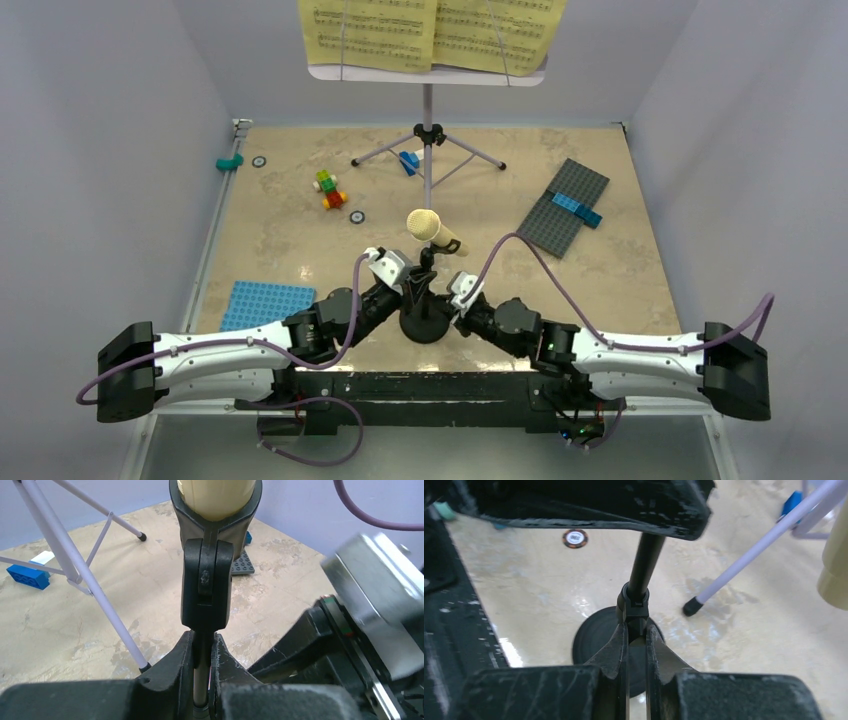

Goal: Pack up the instrument practice props

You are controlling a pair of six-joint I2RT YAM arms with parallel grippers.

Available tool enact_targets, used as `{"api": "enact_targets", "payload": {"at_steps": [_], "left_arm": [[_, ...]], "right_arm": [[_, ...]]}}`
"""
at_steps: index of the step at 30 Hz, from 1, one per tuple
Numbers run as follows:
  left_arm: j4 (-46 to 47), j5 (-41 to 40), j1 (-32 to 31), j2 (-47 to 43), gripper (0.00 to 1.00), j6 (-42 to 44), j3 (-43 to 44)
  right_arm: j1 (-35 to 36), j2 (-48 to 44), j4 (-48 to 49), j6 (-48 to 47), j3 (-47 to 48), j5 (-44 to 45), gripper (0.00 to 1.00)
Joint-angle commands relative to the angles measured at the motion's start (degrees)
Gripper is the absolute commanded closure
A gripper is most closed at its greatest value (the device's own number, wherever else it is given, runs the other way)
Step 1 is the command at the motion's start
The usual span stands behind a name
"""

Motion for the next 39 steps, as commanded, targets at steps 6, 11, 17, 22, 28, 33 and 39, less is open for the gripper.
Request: {"api": "enact_targets", "payload": {"at_steps": [6,11,17,22,28,33,39], "left_arm": [[-1.1,1.0,-1.1,1.3,1.0,-7.4,-2.9],[0.5,0.4,-1.1,1.4,1.0,-8.0,-4.2],[1.0,-0.2,-1.1,1.0,1.0,-7.7,-4.9],[1.6,-0.7,-1.1,0.8,1.0,-7.5,-5.3],[2.0,-1.1,-1.1,1.8,1.0,-7.0,-4.8],[2.2,-1.2,-1.2,2.8,1.0,-6.6,-4.0],[3.6,-2.3,-1.6,3.7,1.0,-4.8,-3.2]], "right_arm": [[12.4,7.9,14.6,-29.6,0.6,28.0,1.0],[17.0,14.9,22.1,-40.6,0.0,33.6,1.0],[19.0,19.6,30.4,-48.1,-0.2,37.2,1.0],[19.0,12.3,19.0,-36.9,2.5,38.1,0.81],[18.9,1.3,-10.3,-13.0,8.7,35.2,0.21],[18.9,-6.0,-21.2,-1.3,8.8,31.2,0.15],[16.4,-17.6,-22.9,18.2,2.9,21.8,0.14]]}}
